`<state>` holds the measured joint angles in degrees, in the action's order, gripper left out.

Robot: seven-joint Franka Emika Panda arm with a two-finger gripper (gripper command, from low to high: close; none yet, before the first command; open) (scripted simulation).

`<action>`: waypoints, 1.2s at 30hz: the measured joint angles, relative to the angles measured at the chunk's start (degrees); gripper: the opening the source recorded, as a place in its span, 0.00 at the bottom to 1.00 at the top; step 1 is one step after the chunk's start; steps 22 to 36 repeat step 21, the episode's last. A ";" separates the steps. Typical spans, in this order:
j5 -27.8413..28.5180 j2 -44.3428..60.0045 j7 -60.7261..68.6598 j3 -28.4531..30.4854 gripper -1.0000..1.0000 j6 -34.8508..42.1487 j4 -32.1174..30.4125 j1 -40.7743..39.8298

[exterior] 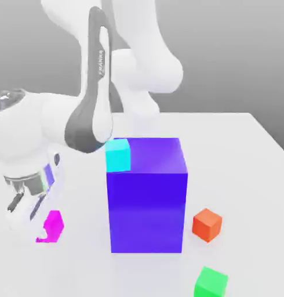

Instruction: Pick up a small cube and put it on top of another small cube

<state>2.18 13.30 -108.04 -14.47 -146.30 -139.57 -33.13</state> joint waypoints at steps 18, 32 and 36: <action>17.02 8.39 -4.49 -9.39 1.00 -6.88 5.23 22.36; 17.02 8.39 -4.49 -9.39 1.00 -6.88 5.23 22.36; 17.02 8.39 -4.49 -9.39 1.00 -6.88 5.23 22.36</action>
